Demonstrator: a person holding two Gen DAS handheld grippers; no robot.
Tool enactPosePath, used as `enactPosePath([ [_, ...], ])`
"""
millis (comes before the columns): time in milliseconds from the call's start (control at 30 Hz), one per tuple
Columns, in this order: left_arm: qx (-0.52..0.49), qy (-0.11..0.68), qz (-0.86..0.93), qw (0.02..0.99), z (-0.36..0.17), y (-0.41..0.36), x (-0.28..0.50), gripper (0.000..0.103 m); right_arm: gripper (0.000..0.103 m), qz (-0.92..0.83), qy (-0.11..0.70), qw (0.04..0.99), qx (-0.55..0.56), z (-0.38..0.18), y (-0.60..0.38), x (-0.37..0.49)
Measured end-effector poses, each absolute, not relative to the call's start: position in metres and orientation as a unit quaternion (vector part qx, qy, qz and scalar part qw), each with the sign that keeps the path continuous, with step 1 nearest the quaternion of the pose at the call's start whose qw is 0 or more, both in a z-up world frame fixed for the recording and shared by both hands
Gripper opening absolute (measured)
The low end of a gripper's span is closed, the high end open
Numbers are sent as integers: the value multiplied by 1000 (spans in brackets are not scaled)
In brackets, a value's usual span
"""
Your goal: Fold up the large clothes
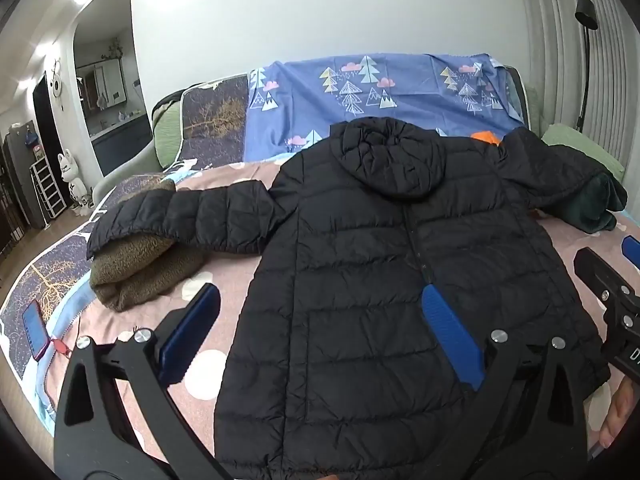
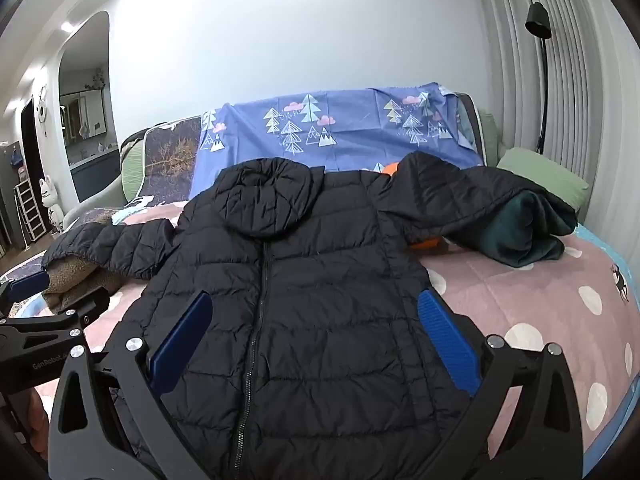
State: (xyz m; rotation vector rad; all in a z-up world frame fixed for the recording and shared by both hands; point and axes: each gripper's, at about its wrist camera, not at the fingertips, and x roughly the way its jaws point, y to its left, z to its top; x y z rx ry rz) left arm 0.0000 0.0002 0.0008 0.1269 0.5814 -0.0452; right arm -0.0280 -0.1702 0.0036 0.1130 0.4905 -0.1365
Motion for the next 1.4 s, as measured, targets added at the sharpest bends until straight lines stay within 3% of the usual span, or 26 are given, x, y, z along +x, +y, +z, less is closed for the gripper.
enactPosePath([
  [1400,39,360,-47,931,-36,6,22,101,102,-58,299,950,74,-16,-176,-18],
])
